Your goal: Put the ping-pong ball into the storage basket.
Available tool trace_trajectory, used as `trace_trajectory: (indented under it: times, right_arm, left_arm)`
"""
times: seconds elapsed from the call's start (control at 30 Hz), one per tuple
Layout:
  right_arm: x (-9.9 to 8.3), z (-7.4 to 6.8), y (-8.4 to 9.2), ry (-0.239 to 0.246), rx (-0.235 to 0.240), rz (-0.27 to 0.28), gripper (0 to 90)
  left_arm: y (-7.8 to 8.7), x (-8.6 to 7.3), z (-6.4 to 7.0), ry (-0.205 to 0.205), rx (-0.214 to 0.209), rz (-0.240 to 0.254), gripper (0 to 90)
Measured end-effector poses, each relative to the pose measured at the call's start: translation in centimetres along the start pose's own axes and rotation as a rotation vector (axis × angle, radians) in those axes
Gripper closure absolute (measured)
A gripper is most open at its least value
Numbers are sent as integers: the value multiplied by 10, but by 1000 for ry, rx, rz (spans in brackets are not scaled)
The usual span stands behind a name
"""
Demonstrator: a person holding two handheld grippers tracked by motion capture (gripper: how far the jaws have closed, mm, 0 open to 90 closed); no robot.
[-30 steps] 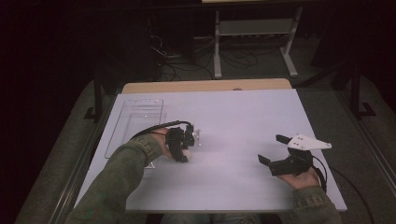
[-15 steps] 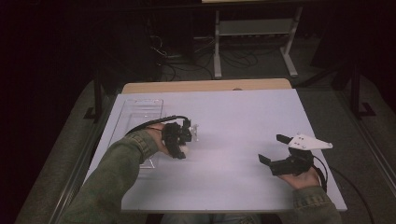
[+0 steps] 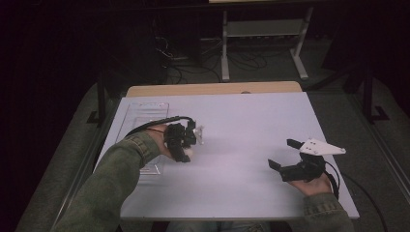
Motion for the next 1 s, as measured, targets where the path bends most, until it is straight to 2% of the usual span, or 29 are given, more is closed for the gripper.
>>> trace_trajectory:
  times: [0.17, 0.67, 1.0]
  right_arm:
    - [0, 0, 0, -2, -1, -1, 0]
    - [1, 0, 2, 0, -5, 4, 0]
    - [1, -1, 2, 1, -7, 0, 0]
  left_arm:
    - [6, 1, -2, 1, 7, 1, 507]
    - [29, 8, -6, -32, 21, -5, 507]
    - [55, 11, -15, -42, 43, -26, 506]
Point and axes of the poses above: each handheld gripper's, and its own axes: y roughly backward along the jaws, x roughly out of its top, z roughly to its right, the point moved 10 cm from there along -y, roughly forward along the jaws, and after that the axes turned 15 degrees about x, right-handed, at the moved point
